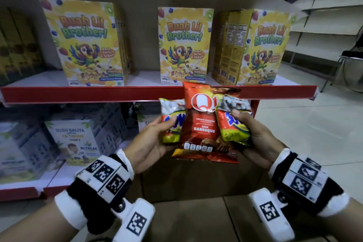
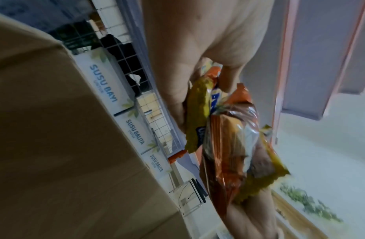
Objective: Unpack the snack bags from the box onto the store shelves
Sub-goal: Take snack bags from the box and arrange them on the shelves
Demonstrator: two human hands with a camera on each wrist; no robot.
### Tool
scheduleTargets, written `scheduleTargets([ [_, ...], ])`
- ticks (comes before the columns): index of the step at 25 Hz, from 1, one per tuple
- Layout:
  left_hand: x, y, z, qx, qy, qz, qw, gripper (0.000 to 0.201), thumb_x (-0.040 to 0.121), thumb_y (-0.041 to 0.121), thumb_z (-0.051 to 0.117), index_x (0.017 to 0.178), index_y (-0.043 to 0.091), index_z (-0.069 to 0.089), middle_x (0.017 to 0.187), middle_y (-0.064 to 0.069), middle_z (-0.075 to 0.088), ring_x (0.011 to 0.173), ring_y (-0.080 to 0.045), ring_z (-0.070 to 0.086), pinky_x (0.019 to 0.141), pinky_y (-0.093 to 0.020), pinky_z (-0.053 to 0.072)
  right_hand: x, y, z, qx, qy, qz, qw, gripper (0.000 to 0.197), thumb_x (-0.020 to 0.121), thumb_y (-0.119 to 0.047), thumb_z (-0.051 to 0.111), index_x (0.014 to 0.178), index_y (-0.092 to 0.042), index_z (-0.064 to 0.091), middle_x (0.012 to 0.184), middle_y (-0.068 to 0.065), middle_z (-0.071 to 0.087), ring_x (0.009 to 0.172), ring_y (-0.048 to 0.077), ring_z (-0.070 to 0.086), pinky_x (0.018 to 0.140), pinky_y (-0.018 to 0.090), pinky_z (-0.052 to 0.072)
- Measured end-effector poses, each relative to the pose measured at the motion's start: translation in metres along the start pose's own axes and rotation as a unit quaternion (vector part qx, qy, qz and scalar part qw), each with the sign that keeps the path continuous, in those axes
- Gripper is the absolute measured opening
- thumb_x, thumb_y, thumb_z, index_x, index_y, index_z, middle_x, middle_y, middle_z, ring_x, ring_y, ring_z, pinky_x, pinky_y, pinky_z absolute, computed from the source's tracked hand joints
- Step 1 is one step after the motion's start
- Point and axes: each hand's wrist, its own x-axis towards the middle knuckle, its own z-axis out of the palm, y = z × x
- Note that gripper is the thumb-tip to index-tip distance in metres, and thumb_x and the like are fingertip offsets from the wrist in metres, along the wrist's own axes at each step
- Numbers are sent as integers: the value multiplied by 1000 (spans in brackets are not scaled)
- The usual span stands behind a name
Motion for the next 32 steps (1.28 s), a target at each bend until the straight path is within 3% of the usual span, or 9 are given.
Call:
scheduleTargets([
  [2, 2, -1, 8, 42, -20, 11, 999, 56, 70, 33, 70, 123, 22, 57, 112, -3, 71, 102, -22, 68, 77, -35, 60, 6, 0, 4, -34, 14, -26, 999, 54, 62, -35, 75, 106, -5, 65, 95, 14, 73, 78, 22, 71, 69, 32, 59],
  [4, 8, -2, 11, 55, -20, 30, 998, 71, 61, 36, 76, 127, 24, 52, 109, 2, 72, 98, -17, 70, 71, -30, 59, 11, -4, 7, -91, 40, -56, 993, 51, 58, -42, 78, 96, -9, 68, 91, 13, 74, 80, 23, 72, 73, 34, 58],
  [6, 16, -3, 13, 51, -22, 47, 997, 84, 50, 41, 83, 126, 22, 52, 107, 1, 73, 95, -16, 71, 68, -27, 58, 18, -7, 6, -145, 64, -78, 984, 58, 57, -50, 78, 97, -9, 68, 92, 12, 75, 85, 25, 72, 79, 37, 56],
  [8, 25, -6, 14, 59, -21, 61, 996, 92, 41, 42, 89, 123, 19, 53, 108, -1, 73, 97, -18, 70, 69, -26, 57, 25, -8, 5, -175, 78, -98, 977, 64, 56, -55, 76, 99, -8, 66, 89, 10, 75, 82, 22, 73, 73, 34, 56],
  [13, 48, -17, 6, 81, -20, 91, 992, 70, 62, 20, 79, 126, 15, 50, 112, -4, 71, 101, -21, 69, 73, -26, 56, 38, -6, -2, -189, 87, -145, 967, 50, 62, -53, 78, 96, -20, 62, 88, 2, 76, 79, 18, 73, 61, 24, 55],
  [17, 64, -11, 2, 98, -5, 71, 993, 64, 63, 25, 83, 120, 22, 54, 111, 0, 72, 100, -19, 70, 74, -25, 56, 53, -12, 3, -179, 94, -121, 972, 49, 66, -46, 77, 104, -20, 60, 91, -1, 75, 81, 16, 73, 61, 22, 55],
  [24, 64, 62, 42, 64, 5, 0, 998, 54, 60, 34, 85, 109, 35, 62, 112, 1, 71, 101, -19, 69, 74, -25, 56, 48, -99, 41, -149, 109, -42, 982, 42, 71, -37, 73, 102, -12, 60, 90, 4, 75, 82, 19, 73, 64, 26, 56],
  [27, 51, 111, 72, 59, 3, -39, 997, 66, 51, 44, 88, 110, 31, 63, 112, -2, 71, 103, -21, 69, 77, -27, 56, 28, -153, 58, -153, 116, -18, 981, 36, 71, -37, 73, 94, -14, 60, 86, 3, 75, 78, 18, 74, 59, 26, 56],
  [32, 28, 198, 124, 49, 0, -76, 996, 76, 48, 44, 90, 115, 25, 59, 113, -4, 71, 102, -23, 69, 75, -27, 57, 4, -253, 97, -182, 127, 5, 975, 49, 67, -40, 73, 101, -8, 59, 87, 3, 75, 79, 19, 73, 62, 29, 58],
])
